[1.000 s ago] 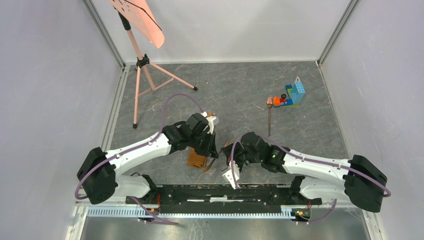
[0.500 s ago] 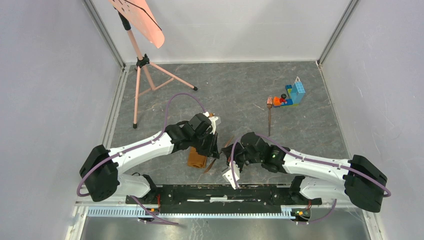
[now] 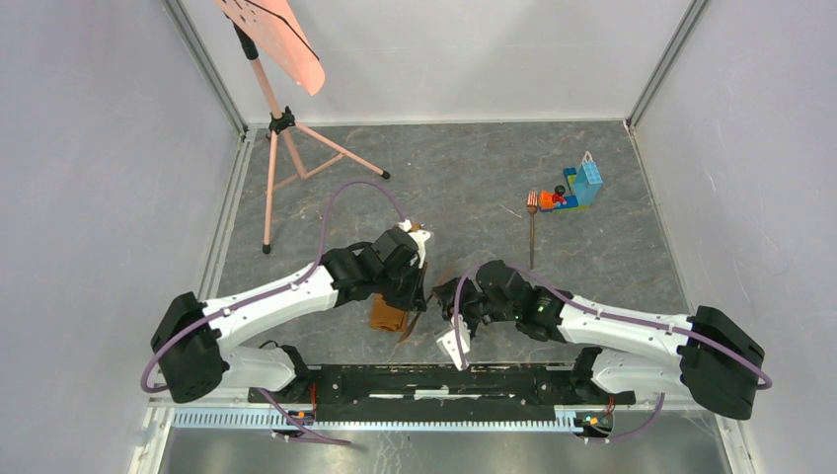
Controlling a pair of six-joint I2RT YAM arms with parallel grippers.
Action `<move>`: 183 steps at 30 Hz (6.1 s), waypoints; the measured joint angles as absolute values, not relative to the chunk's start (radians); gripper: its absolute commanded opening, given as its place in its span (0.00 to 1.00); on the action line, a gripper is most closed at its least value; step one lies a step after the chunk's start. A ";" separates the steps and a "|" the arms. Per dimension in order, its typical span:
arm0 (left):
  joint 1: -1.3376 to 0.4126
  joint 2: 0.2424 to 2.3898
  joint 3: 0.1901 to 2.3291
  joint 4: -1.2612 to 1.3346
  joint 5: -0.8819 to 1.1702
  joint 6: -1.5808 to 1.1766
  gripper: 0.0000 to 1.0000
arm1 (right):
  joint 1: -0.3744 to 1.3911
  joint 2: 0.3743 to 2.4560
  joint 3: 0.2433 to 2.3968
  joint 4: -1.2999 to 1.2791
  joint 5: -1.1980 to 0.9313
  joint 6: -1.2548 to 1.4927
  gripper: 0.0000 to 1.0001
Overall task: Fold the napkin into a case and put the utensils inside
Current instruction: Pass from the right arm to the left, then insert the knife into the folded napkin, then pick up the fork from the center of the board, then pass from the right arm to the left
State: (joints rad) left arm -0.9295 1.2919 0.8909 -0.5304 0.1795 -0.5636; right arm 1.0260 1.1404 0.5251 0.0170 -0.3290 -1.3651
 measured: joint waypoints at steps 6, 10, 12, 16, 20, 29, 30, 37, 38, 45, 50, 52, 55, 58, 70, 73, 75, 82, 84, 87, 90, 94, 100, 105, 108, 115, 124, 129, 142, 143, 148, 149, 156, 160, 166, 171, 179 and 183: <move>-0.929 1.200 0.891 -0.685 -0.007 -0.550 0.02 | 1.025 1.124 0.486 0.137 -0.329 -1.193 0.98; -0.927 1.147 0.890 -0.763 -0.067 -0.557 0.02 | 1.003 1.113 0.448 0.229 -0.345 -1.000 0.98; -0.927 1.139 0.884 -0.781 -0.078 -0.574 0.02 | 0.982 1.113 0.429 0.305 -0.321 -0.841 0.98; -0.933 1.138 0.842 -0.810 -0.100 -0.613 0.02 | 0.953 1.143 0.458 0.357 -0.125 -0.467 0.98; -0.945 1.151 0.829 -0.834 -0.131 -0.625 0.02 | 0.904 1.219 0.553 0.324 -0.010 -0.167 0.98; -0.953 1.277 0.829 -0.797 -0.182 -0.625 0.02 | 0.739 1.224 0.508 0.363 -0.109 0.211 0.98; -0.953 1.280 0.829 -0.793 -0.188 -0.625 0.02 | 0.736 1.224 0.507 0.363 -0.117 0.222 0.98; -0.955 1.323 0.833 -0.766 -0.237 -0.625 0.02 | 0.705 1.219 0.493 0.368 -0.142 0.266 0.98; -0.955 1.339 0.838 -0.766 -0.236 -0.625 0.02 | 0.702 1.214 0.490 0.366 -0.142 0.268 0.98; -0.955 1.405 0.888 -0.760 -0.259 -0.624 0.02 | 0.684 1.144 0.471 0.366 -0.138 0.268 0.98; -0.955 1.463 0.930 -0.756 -0.267 -0.623 0.02 | 0.677 1.124 0.460 0.365 -0.132 0.268 0.98; -0.955 1.482 0.944 -0.756 -0.276 -0.615 0.02 | 0.675 1.100 0.448 0.364 -0.127 0.268 0.98; -0.955 1.502 0.965 -0.758 -0.293 -0.605 0.02 | 0.672 1.056 0.439 0.364 -0.115 0.266 0.98; -0.953 1.524 0.991 -0.757 -0.313 -0.599 0.02 | 0.671 1.029 0.439 0.365 -0.105 0.265 0.98; -0.937 1.618 1.066 -0.748 -0.392 -0.582 0.02 | 0.659 1.012 0.418 0.355 -0.089 0.265 0.98; -0.933 1.628 1.079 -0.734 -0.402 -0.577 0.02 | 0.654 1.012 0.415 0.352 -0.087 0.265 0.98; -0.931 1.633 1.082 -0.722 -0.405 -0.569 0.02 | 0.652 1.012 0.414 0.349 -0.087 0.265 0.98; -0.929 1.675 1.098 -0.699 -0.414 -0.533 0.02 | 0.649 1.011 0.414 0.349 -0.086 0.265 0.98; -0.927 1.689 1.105 -0.696 -0.414 -0.529 0.02 | 0.646 1.011 0.414 0.349 -0.086 0.266 0.98; -0.926 1.708 1.114 -0.693 -0.414 -0.519 0.02 | 0.646 1.008 0.413 0.349 -0.086 0.266 0.98; -0.926 1.718 1.121 -0.690 -0.413 -0.515 0.02 | 0.645 1.008 0.411 0.349 -0.086 0.266 0.98; -0.926 1.728 1.131 -0.692 -0.409 -0.516 0.14 | 0.645 1.007 0.411 0.341 -0.085 0.265 0.98; -0.924 1.729 1.152 -0.709 -0.392 -0.517 0.27 | 0.639 1.003 0.420 0.272 -0.042 0.236 0.98; -0.924 1.716 1.153 -0.726 -0.360 -0.522 0.33 | 0.620 1.003 0.493 0.143 0.036 0.178 0.98; -0.924 1.674 1.153 -0.748 -0.347 -0.526 0.39 | 0.598 1.003 0.543 0.073 0.099 0.143 0.98; -0.881 1.353 1.150 -0.796 -0.280 -0.533 0.69 | 0.462 1.142 0.713 -0.150 0.296 0.076 0.96; -0.809 0.995 1.102 -0.799 -0.159 -0.516 0.73 | 0.242 1.574 1.007 -0.408 0.196 0.084 0.73; -0.809 0.955 1.014 -0.808 -0.100 -0.516 0.73 | 0.226 1.702 1.130 -0.477 0.155 0.073 0.60; -0.809 0.789 1.000 -0.850 -0.105 -0.516 0.74 | 0.220 1.817 1.132 -0.462 0.123 0.042 0.07; -0.809 0.786 1.000 -0.854 -0.106 -0.516 0.74 | 0.220 1.817 1.129 -0.454 0.112 0.031 0.05; -0.809 0.754 1.002 -0.866 -0.128 -0.516 0.75 | 0.218 1.794 1.088 -0.381 0.044 -0.051 0.04; -0.809 0.744 1.002 -0.863 -0.130 -0.515 0.75 | 0.219 1.779 1.065 -0.360 0.028 -0.070 0.03; -0.809 0.677 0.989 -0.768 -0.097 -0.456 0.73 | 0.357 1.637 0.971 -0.353 -0.126 -0.229 0.00; -0.809 0.648 0.957 -0.660 0.033 -0.373 0.72 | 0.487 1.503 0.957 -0.379 -0.318 -0.402 0.00; -0.809 0.698 0.922 -0.548 0.349 -0.193 0.71 | 0.703 1.409 0.961 -0.505 -0.559 -0.685 0.00; -0.817 0.776 0.922 -0.537 0.496 -0.038 0.67 | 0.825 1.424 0.961 -0.614 -0.606 -0.812 0.00; -0.822 0.865 0.894 -0.513 0.615 0.073 0.66 | 0.894 1.310 0.875 -0.583 -0.588 -0.939 0.00; -0.822 0.829 0.847 -0.456 0.653 0.057 0.68 | 0.940 1.154 0.751 -0.472 -0.528 -0.973 0.00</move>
State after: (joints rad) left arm -0.8215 0.8291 0.8467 -0.4557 0.6529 0.0566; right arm 0.9398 1.1542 0.7506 -0.4717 -0.5278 -0.9733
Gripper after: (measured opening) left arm 0.677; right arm 0.068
